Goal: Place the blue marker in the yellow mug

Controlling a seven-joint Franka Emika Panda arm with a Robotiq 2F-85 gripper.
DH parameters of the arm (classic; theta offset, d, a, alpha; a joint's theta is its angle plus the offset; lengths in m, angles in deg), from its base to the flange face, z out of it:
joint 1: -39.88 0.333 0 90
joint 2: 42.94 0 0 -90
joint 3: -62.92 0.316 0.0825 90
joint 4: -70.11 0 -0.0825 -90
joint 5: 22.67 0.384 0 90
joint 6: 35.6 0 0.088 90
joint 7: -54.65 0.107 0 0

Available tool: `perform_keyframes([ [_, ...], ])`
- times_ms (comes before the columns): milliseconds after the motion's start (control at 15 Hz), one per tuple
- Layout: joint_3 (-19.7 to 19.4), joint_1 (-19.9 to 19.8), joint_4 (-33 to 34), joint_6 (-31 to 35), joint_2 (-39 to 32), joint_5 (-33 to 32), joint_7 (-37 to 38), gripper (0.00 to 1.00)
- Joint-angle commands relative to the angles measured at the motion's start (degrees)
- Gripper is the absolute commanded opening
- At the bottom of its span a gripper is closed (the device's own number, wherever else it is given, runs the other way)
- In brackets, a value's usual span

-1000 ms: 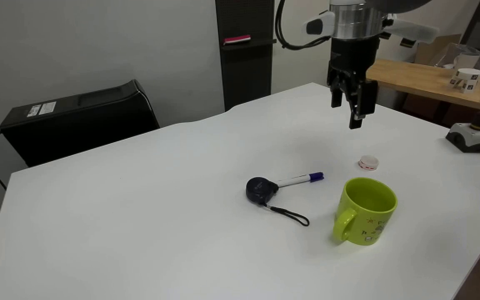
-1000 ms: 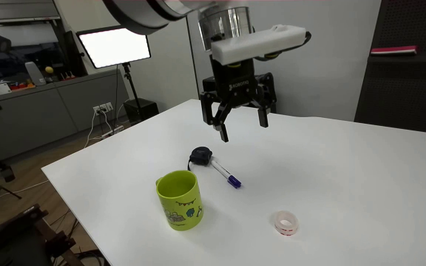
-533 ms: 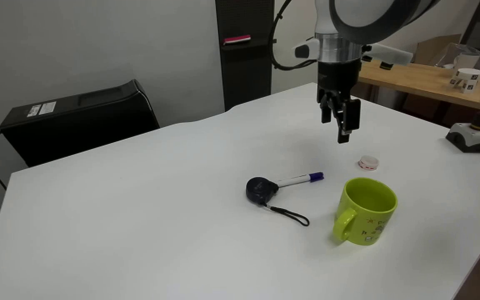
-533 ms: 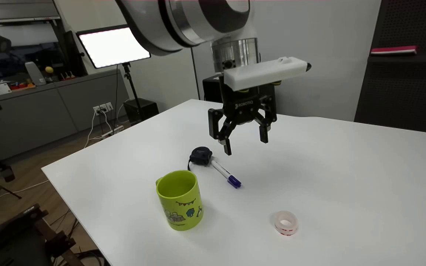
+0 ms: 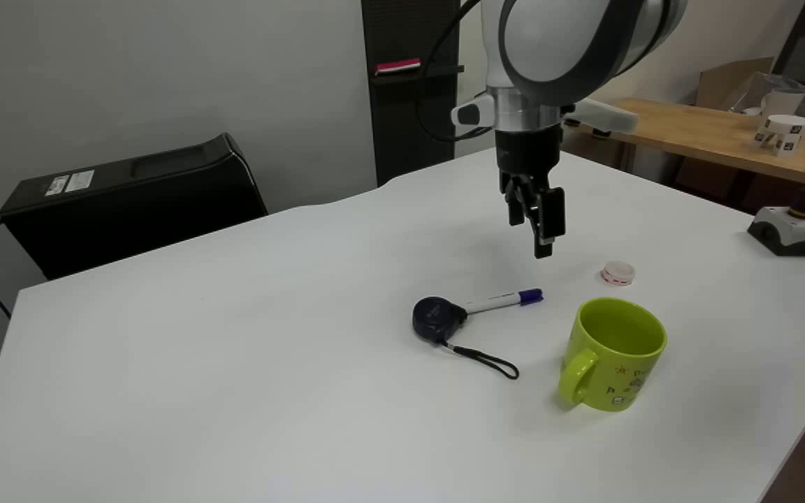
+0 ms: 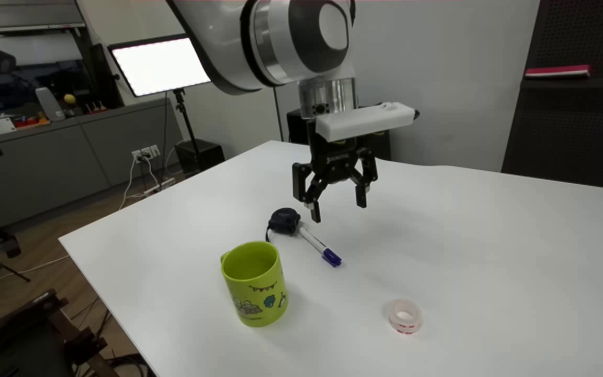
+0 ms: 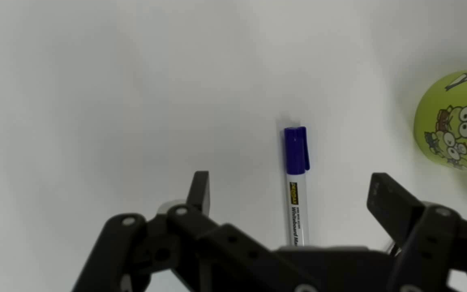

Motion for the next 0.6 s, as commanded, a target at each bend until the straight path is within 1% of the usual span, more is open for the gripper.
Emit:
perform_keyframes([
  [0, 0.11, 1.72, 2.72, -1.32, -2.91, -1.24, 1.96, 1.00],
  [200, -0.36, 3.16, 2.48, -0.89, -4.23, -1.68, 3.93, 1.00],
  [333, -1.23, 4.48, 1.68, 0.45, -4.61, -2.97, 6.53, 1.00],
  [533, -2.87, 6.71, 0.61, 2.87, -4.75, -6.21, 12.52, 1.00],
])
